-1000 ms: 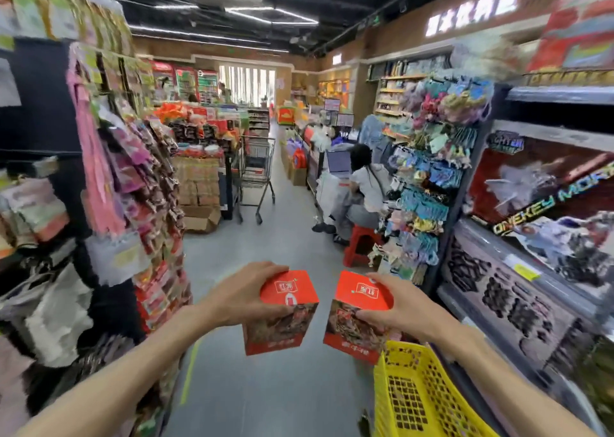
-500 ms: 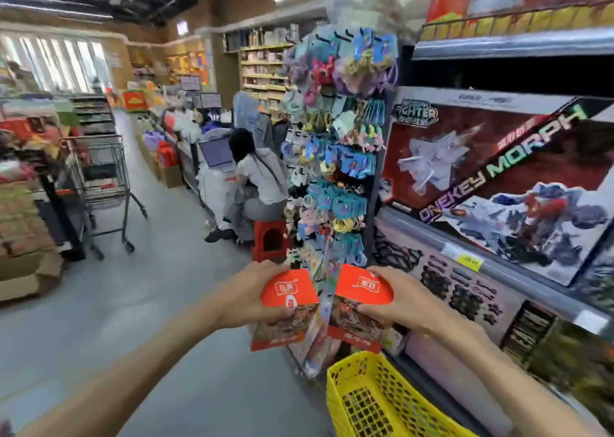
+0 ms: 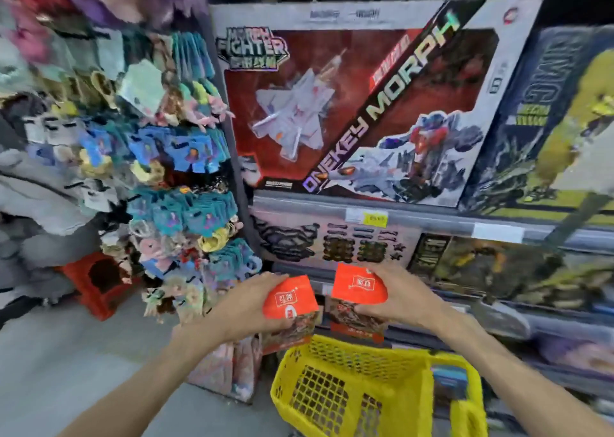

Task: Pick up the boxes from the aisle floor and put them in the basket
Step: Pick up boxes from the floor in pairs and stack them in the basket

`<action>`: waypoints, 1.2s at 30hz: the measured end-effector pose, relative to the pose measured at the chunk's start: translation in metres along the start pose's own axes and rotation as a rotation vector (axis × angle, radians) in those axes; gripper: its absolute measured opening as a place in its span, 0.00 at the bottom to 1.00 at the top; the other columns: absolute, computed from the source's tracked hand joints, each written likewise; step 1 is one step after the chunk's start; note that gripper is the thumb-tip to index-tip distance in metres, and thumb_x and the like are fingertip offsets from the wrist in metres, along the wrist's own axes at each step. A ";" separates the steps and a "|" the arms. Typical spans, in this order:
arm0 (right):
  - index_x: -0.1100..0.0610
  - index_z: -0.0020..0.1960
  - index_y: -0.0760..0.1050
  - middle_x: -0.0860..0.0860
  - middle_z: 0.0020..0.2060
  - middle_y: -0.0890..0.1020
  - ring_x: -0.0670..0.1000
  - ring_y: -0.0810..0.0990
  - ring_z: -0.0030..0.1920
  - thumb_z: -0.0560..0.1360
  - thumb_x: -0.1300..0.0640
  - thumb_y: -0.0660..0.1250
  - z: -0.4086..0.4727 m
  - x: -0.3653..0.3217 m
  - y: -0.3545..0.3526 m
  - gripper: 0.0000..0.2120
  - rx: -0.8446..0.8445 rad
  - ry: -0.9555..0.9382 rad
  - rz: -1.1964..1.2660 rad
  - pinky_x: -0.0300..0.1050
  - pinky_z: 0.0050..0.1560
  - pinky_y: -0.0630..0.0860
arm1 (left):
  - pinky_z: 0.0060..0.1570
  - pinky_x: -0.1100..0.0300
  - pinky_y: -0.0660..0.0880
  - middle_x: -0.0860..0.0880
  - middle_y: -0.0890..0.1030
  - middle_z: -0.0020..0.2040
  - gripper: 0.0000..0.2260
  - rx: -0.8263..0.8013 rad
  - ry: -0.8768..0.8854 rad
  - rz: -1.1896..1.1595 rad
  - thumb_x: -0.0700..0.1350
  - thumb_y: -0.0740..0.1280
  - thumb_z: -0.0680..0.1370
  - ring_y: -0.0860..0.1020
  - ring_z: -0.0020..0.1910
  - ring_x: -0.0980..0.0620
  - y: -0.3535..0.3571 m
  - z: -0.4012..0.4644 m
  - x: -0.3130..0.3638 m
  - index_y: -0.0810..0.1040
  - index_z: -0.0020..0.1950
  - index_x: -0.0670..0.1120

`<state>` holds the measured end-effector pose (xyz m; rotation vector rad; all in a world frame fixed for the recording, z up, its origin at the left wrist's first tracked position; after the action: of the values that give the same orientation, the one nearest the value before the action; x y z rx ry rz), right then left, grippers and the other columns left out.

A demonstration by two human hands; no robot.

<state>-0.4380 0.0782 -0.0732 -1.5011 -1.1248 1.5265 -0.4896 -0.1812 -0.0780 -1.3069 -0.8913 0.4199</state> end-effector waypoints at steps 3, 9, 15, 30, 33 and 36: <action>0.47 0.74 0.60 0.48 0.68 0.70 0.50 0.70 0.67 0.58 0.17 0.59 -0.006 0.025 0.026 0.53 0.038 0.175 0.051 0.50 0.65 0.71 | 0.65 0.60 0.65 0.52 0.70 0.71 0.41 -0.077 0.122 -0.015 0.67 0.71 0.69 0.69 0.68 0.51 0.042 0.043 -0.015 0.62 0.76 0.51; 0.47 0.73 0.63 0.46 0.66 0.71 0.50 0.70 0.67 0.61 0.22 0.64 -0.025 0.065 0.095 0.48 0.087 0.451 0.133 0.47 0.63 0.70 | 0.65 0.59 0.66 0.52 0.71 0.69 0.41 -0.228 0.310 -0.054 0.74 0.63 0.69 0.71 0.67 0.51 0.145 0.091 -0.040 0.63 0.75 0.52; 0.46 0.75 0.62 0.46 0.68 0.69 0.48 0.67 0.69 0.53 0.15 0.50 -0.022 0.121 0.194 0.57 0.054 0.588 0.117 0.42 0.65 0.66 | 0.69 0.51 0.65 0.54 0.63 0.74 0.44 -0.352 0.317 -0.002 0.76 0.62 0.70 0.63 0.73 0.52 0.286 0.122 -0.081 0.56 0.77 0.54; 0.53 0.73 0.67 0.53 0.65 0.75 0.58 0.72 0.67 0.58 0.14 0.41 0.003 0.202 0.389 0.59 -0.059 0.579 0.078 0.52 0.67 0.69 | 0.69 0.50 0.65 0.49 0.65 0.74 0.42 -0.453 0.337 0.049 0.61 0.74 0.68 0.66 0.72 0.45 0.528 0.150 -0.140 0.60 0.77 0.50; 0.51 0.75 0.61 0.50 0.68 0.71 0.54 0.68 0.69 0.64 0.20 0.55 0.008 0.209 0.407 0.50 -0.143 0.558 0.065 0.48 0.70 0.63 | 0.68 0.48 0.64 0.49 0.65 0.74 0.43 -0.466 0.315 0.109 0.58 0.76 0.68 0.66 0.72 0.45 0.539 0.153 -0.147 0.60 0.77 0.49; 0.49 0.76 0.58 0.48 0.69 0.70 0.51 0.67 0.69 0.67 0.29 0.68 0.015 0.219 0.427 0.46 -0.190 0.517 0.030 0.47 0.71 0.61 | 0.67 0.48 0.66 0.49 0.67 0.72 0.44 -0.458 0.316 0.170 0.57 0.77 0.67 0.68 0.70 0.45 0.541 0.151 -0.145 0.61 0.77 0.48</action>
<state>-0.4325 0.1204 -0.5518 -1.9053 -0.9539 0.9770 -0.5814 -0.0529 -0.6361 -1.8205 -0.6286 0.1319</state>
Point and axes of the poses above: each hand's wrist, its own z-axis towards the middle knuckle, its own y-axis out of the palm, x = y × z, the point moved 9 cm from there along z, towards the middle knuckle
